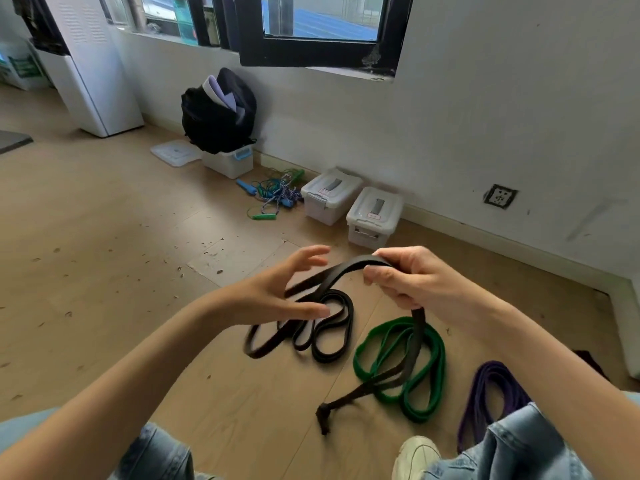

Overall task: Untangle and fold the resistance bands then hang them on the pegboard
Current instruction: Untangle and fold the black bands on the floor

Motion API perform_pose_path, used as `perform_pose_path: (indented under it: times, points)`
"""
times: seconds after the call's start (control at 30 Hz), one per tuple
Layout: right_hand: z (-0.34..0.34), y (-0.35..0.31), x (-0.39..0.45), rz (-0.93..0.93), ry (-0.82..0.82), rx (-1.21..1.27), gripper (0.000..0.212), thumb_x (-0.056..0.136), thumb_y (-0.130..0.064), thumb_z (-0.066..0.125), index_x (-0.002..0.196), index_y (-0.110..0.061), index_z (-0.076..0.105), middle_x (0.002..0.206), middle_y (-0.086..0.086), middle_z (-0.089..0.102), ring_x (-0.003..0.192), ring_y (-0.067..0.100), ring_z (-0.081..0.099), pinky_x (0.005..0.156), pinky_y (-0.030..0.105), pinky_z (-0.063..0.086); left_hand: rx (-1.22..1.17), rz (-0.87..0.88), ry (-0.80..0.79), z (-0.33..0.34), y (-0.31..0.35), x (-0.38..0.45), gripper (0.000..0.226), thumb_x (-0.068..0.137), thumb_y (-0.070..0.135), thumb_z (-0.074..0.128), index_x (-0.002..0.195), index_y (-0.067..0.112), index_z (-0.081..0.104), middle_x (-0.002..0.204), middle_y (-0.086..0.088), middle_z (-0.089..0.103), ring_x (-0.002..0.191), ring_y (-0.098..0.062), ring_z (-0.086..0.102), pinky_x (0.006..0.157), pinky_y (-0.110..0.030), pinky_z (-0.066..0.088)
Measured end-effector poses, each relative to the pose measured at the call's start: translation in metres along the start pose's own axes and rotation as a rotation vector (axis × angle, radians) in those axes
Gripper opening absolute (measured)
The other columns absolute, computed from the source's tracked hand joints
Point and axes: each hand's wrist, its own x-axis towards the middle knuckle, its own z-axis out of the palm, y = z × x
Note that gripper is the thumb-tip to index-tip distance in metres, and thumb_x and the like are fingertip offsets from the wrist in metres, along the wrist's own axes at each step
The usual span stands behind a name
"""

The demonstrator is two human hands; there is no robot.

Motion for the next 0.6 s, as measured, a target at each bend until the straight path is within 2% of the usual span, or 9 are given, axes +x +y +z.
perform_pose_path:
  times: [0.07,0.13,0.2,0.23,0.3,0.4,0.5,0.6]
  points:
    - [0.006,-0.002,0.004,-0.032,-0.048,-0.089,0.02,0.08,-0.029,0.053,0.081,-0.009,0.058,0.052,-0.008,0.039,0.042,0.003,0.031,0.039,0.015,0.026,0.004,0.158,0.043,0.009,0.009,0.006,0.055,0.08,0.036,0.063,0.13,0.03,0.042,0.129,0.011,0.051,0.118,0.004,0.045,0.094,-0.004,0.033]
    - [0.006,-0.003,0.008,-0.059,-0.067,-0.152,0.019,0.083,-0.027,0.051,0.081,-0.009,0.056,0.053,-0.01,0.042,0.042,0.001,0.034,0.041,0.014,0.028,0.033,0.259,0.116,0.016,0.017,0.009,0.022,0.087,0.02,0.058,0.109,0.019,0.059,0.105,0.002,0.064,0.098,-0.003,0.058,0.086,-0.015,0.045]
    - [0.004,-0.002,0.008,-0.087,-0.098,-0.137,0.018,0.086,-0.025,0.049,0.081,-0.009,0.053,0.058,-0.005,0.042,0.046,0.002,0.035,0.043,0.017,0.029,-0.023,0.298,0.156,0.017,0.023,0.009,0.008,0.09,0.012,0.053,0.093,0.015,0.061,0.086,0.004,0.063,0.082,-0.005,0.06,0.077,-0.023,0.048]
    - [0.003,0.0,0.007,-0.105,-0.132,-0.123,0.017,0.089,-0.023,0.047,0.082,-0.008,0.051,0.062,0.0,0.042,0.049,0.004,0.037,0.046,0.019,0.031,-0.087,0.309,0.161,0.016,0.028,0.009,0.009,0.091,0.015,0.051,0.087,0.016,0.058,0.08,0.008,0.06,0.077,-0.007,0.058,0.072,-0.029,0.049]
    - [0.001,0.005,0.004,-0.102,-0.219,-0.16,0.015,0.094,-0.015,0.044,0.085,-0.007,0.051,0.07,0.006,0.045,0.06,0.008,0.044,0.057,0.021,0.039,-0.159,0.36,0.188,0.011,0.038,0.006,0.016,0.092,0.024,0.046,0.079,0.021,0.053,0.07,0.014,0.055,0.071,-0.007,0.055,0.073,-0.038,0.049]
    - [0.001,0.019,0.002,0.067,-0.324,-0.391,0.018,0.096,-0.015,0.045,0.092,-0.001,0.055,0.085,0.004,0.053,0.081,0.009,0.05,0.079,0.026,0.043,-0.231,0.416,0.208,0.0,0.045,-0.001,0.019,0.092,0.022,0.043,0.074,0.024,0.048,0.066,0.017,0.052,0.064,-0.001,0.052,0.074,-0.032,0.054]
    - [0.0,0.035,0.003,0.264,-0.326,-0.673,0.012,0.096,-0.019,0.047,0.094,-0.009,0.053,0.087,-0.003,0.051,0.085,0.01,0.048,0.081,0.027,0.039,-0.284,0.333,0.208,-0.013,0.039,-0.007,0.021,0.092,0.023,0.044,0.072,0.016,0.046,0.063,0.014,0.05,0.06,-0.004,0.05,0.062,-0.021,0.048]
    - [-0.002,0.037,0.004,0.317,-0.248,-0.795,0.012,0.097,-0.021,0.046,0.086,-0.017,0.05,0.086,-0.004,0.055,0.083,0.012,0.051,0.077,0.027,0.04,-0.152,0.157,0.153,-0.025,0.024,-0.011,0.021,0.091,0.015,0.044,0.071,0.013,0.047,0.064,0.005,0.048,0.057,-0.002,0.05,0.063,-0.021,0.044]
